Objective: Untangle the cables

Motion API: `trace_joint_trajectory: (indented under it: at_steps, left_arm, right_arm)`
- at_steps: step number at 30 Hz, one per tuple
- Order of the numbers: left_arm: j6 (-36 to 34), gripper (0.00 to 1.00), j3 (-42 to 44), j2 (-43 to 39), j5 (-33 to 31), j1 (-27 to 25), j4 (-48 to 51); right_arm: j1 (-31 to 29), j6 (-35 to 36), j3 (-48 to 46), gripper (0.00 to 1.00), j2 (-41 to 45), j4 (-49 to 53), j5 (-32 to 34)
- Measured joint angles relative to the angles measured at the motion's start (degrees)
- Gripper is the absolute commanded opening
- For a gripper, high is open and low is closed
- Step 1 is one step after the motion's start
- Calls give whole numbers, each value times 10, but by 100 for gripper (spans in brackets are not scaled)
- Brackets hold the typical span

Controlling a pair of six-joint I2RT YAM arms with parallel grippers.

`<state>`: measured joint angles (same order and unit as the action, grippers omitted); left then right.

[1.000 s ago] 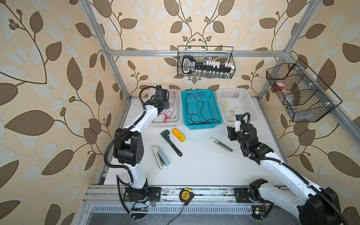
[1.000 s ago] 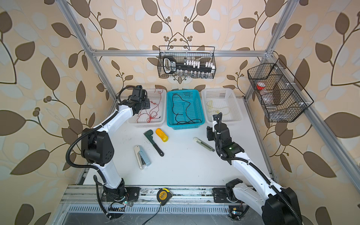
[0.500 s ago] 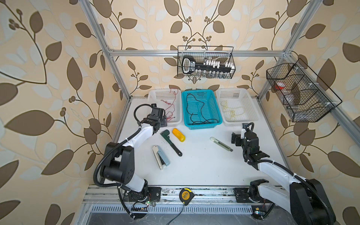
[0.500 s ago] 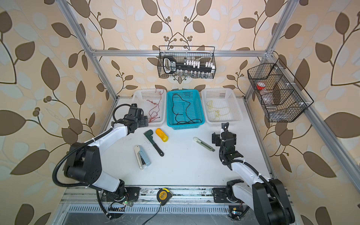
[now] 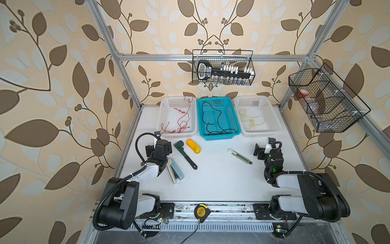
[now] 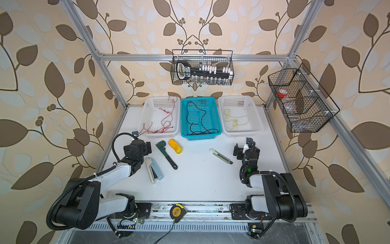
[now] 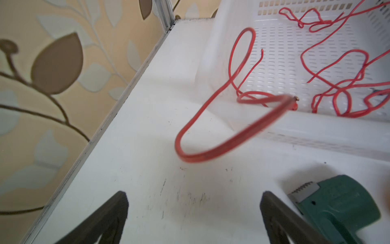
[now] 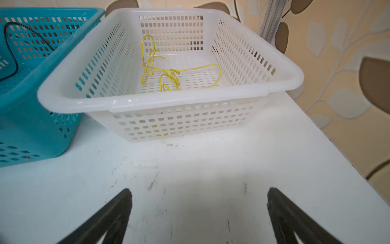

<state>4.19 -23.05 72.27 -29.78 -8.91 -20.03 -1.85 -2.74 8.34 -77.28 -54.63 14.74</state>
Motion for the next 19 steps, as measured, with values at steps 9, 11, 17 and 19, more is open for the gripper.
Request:
trace_joint_trajectory:
  at_steps: [9, 11, 17, 19]
  left_arm:
    - [2, 99, 31, 111, 14, 55, -180]
    - [6, 99, 31, 135, 24, 69, -206]
    - [15, 99, 30, 141, 42, 76, -211]
    - [17, 99, 30, 141, 43, 76, -212]
  right_arm:
    - [-4, -2, 0, 100, 0, -50, 1]
    - [-11, 0, 0, 100, 0, -52, 2]
    - [-19, 4, 0, 100, -2, -52, 3]
    - [-19, 4, 0, 100, -2, -52, 3]
